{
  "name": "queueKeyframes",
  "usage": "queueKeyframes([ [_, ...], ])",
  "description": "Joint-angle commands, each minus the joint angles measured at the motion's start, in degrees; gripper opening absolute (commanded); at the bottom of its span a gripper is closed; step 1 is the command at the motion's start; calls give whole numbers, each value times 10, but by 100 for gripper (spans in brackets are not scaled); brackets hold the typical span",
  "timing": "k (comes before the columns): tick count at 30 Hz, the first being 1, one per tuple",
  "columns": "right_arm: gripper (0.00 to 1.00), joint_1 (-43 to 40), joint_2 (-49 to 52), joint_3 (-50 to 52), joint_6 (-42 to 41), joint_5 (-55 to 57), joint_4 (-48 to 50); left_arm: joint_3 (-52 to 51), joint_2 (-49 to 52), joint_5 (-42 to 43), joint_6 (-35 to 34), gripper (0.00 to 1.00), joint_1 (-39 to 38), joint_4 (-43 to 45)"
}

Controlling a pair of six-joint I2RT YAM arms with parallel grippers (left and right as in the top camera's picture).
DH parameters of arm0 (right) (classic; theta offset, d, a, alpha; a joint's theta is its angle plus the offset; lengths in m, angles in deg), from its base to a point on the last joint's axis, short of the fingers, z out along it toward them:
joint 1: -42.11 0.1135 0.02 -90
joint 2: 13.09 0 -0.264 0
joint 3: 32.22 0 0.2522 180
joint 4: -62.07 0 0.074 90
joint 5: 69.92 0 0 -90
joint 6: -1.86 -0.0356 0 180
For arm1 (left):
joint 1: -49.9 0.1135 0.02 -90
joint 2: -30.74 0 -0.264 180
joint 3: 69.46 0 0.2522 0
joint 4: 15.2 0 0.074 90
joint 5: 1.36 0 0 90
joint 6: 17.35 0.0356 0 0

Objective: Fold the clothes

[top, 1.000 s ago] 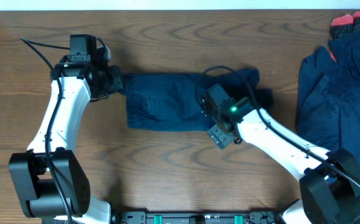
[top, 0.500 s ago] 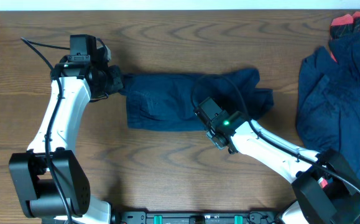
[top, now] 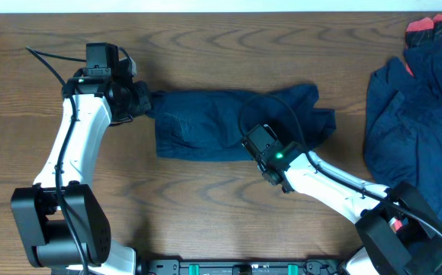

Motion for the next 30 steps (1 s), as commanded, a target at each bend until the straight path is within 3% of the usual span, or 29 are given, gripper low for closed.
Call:
queueKeyframes([
  [1,55,5,3,5,-10,18,5,0,-3,-5,-5,6,0,-3],
  [3,50,5,3,5,-12,33,7,-1,-3,-5,-5,6,0,-3],
  [10,47,5,3,5,-24,77,10,0,-3,-5,-5,6,0,-4],
  [12,37,5,3,5,-24,77,13,0,-3,-5,-5,6,0,-4],
  [16,1,5,3,5,-31,77,19,-1,-3,-5,-5,6,0,-4],
  [23,1,5,-33,-10,-103,75,-9,0,-12,13,-5,6,0,-6],
  [30,1,-33,-169,-87,-67,64,-49,8,-93,43,-5,6,0,-6],
])
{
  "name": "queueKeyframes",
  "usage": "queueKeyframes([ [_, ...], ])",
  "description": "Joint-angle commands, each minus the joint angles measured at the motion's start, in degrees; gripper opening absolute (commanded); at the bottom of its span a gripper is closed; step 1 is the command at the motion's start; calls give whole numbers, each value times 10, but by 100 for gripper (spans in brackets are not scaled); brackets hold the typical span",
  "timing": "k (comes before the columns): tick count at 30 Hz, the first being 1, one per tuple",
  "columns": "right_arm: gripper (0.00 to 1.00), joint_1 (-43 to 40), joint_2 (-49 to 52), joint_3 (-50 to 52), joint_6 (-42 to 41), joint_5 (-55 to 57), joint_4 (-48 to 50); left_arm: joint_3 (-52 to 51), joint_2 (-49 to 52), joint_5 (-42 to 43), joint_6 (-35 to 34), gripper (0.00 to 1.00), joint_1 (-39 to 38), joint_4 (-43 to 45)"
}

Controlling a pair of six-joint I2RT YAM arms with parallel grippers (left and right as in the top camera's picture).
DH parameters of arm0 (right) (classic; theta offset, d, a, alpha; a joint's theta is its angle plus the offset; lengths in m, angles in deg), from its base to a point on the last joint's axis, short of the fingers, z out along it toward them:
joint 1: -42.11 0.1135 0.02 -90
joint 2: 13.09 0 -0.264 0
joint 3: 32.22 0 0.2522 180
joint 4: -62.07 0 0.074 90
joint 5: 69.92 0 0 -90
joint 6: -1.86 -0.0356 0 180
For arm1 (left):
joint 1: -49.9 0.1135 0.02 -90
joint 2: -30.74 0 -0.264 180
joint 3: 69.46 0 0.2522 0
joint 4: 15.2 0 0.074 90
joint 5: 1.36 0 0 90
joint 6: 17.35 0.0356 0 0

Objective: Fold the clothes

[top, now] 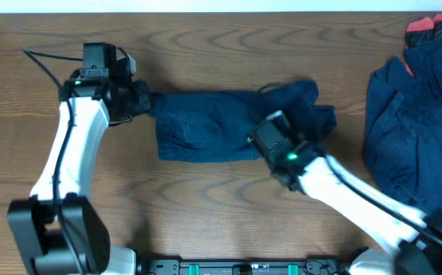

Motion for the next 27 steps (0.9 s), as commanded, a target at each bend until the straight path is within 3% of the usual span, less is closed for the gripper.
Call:
queueKeyframes([
  [1,1,-31,-79,-62,24,-3,-11,8,-77,16,-5,6,0,-1],
  [5,1,-70,-139,-123,67,-35,-49,8,-167,17,-5,6,0,-7],
  [12,1,-134,-210,-257,66,-32,-144,9,-341,20,-6,6,0,-16],
  [18,1,-178,-251,-349,67,-24,-170,16,-456,13,-5,6,0,1],
  [22,1,-205,-257,-380,77,-27,-166,16,-473,-20,-6,6,0,13],
  [27,1,-220,-223,-380,91,-41,-162,16,-421,-15,-14,6,0,20],
])
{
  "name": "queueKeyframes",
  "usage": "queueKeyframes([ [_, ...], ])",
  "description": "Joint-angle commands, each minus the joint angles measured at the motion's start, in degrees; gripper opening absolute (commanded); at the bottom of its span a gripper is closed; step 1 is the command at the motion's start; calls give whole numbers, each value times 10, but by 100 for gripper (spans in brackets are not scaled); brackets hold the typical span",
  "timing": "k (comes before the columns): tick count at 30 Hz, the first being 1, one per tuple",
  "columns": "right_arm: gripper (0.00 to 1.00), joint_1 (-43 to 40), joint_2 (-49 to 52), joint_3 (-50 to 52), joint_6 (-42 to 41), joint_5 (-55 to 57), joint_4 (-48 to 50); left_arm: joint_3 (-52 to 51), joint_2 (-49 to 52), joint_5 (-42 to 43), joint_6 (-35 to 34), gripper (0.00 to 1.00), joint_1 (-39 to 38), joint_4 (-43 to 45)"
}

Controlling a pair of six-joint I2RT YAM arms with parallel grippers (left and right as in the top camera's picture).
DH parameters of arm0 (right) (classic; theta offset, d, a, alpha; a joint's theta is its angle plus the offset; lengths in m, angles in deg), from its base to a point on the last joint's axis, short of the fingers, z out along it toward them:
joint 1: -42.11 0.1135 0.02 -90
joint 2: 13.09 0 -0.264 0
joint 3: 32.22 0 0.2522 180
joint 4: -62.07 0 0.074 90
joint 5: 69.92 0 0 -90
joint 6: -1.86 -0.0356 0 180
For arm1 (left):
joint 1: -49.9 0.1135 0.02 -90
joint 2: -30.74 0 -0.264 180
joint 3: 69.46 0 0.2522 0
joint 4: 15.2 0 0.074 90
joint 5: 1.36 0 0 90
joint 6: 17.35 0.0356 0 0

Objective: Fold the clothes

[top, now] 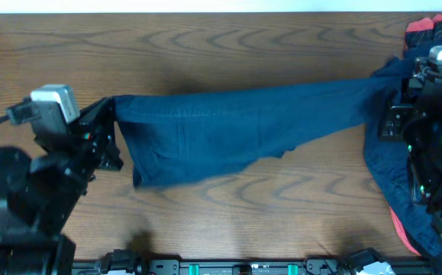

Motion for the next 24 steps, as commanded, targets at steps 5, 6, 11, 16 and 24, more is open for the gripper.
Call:
queueKeyframes([
  [5,1,-38,121,-5,18,16,9,4,161,-8,-18,6,5,59],
  [6,1,-46,148,-5,18,5,17,4,188,5,-18,6,5,77],
  [11,1,-92,281,-5,18,-75,98,5,344,66,-23,6,5,226],
  [16,1,-141,387,-14,17,-137,227,56,492,103,-99,6,5,330],
  [24,1,-176,417,-75,16,-156,220,194,584,197,-153,6,-5,291],
])
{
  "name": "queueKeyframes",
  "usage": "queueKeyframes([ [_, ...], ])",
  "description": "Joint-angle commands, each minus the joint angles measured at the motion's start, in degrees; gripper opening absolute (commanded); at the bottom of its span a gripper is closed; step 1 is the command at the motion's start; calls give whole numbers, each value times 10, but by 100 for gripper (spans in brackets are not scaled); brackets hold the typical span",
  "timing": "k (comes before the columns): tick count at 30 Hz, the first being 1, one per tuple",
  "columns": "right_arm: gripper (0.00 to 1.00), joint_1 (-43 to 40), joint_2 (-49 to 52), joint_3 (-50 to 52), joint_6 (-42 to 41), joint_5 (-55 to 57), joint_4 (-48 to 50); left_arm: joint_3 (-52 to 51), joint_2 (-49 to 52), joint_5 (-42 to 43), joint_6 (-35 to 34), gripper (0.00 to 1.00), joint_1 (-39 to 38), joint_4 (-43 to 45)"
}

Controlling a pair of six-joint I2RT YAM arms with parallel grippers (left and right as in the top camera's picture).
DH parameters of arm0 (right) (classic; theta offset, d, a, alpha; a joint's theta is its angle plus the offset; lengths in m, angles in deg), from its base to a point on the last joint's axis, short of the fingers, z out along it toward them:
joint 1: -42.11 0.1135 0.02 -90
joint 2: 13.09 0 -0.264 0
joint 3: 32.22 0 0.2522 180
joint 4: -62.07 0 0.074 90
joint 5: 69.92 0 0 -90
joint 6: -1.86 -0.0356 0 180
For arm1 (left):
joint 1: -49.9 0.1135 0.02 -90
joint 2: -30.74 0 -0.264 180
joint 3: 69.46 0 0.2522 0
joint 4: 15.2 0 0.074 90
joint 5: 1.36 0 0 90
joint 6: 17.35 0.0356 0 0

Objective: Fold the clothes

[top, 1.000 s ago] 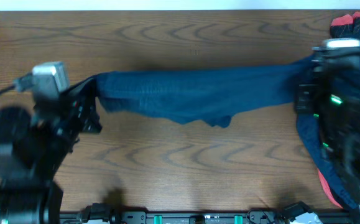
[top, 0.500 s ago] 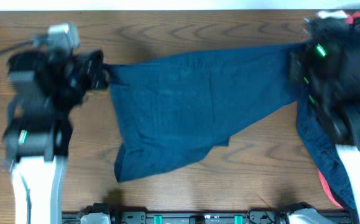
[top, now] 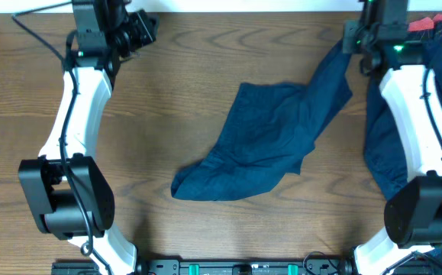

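A dark blue garment (top: pixel 266 141) lies crumpled on the middle of the wooden table (top: pixel 167 92). One narrow end rises to the back right. My right gripper (top: pixel 348 44) is at the table's back right edge, shut on that raised end. The garment's lower corner (top: pixel 181 187) rests toward the front left. My left gripper (top: pixel 146 27) is at the back left, well away from the cloth, open with nothing in it.
A pile of dark blue clothes (top: pixel 400 122) lies along the right edge, under and beside the right arm. A red piece (top: pixel 430 23) shows at the back right corner. The table's back edge runs just behind both grippers.
The garment was stretched taut between both grippers across the table. Now the left gripper has let go and is at the back left; the cloth lies slack, held only at the right.
The garment lay bunched mid-table, my left gripper on its left end and the right gripper over its right part. Then both held it stretched wide across the table. Now the left end is free and the cloth lies crumpled, with the right gripper holding one end.
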Motion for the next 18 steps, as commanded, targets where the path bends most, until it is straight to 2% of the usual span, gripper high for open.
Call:
queueKeyframes([
  [1,1,3,-20,-35,7,-19,-19,35,-21,53,-22,5,-12,-26],
  [5,1,17,-20,-35,6,-20,-82,35,-19,54,-4,6,-38,-90],
  [7,1,29,-20,-35,6,-19,-114,35,-16,53,37,6,-60,-122],
  [8,1,35,-20,-35,6,-18,-127,35,-14,53,53,10,-70,-136],
  [10,1,46,-20,-35,6,-12,-147,35,-5,53,66,41,-89,-157],
  [11,1,53,-21,-35,6,-10,-159,35,4,53,66,49,-98,-167],
  [14,1,62,-23,-35,6,-10,-180,35,30,53,65,63,-110,-174],
  [18,1,69,-24,-35,6,-10,-196,35,83,75,66,67,-123,-170],
])
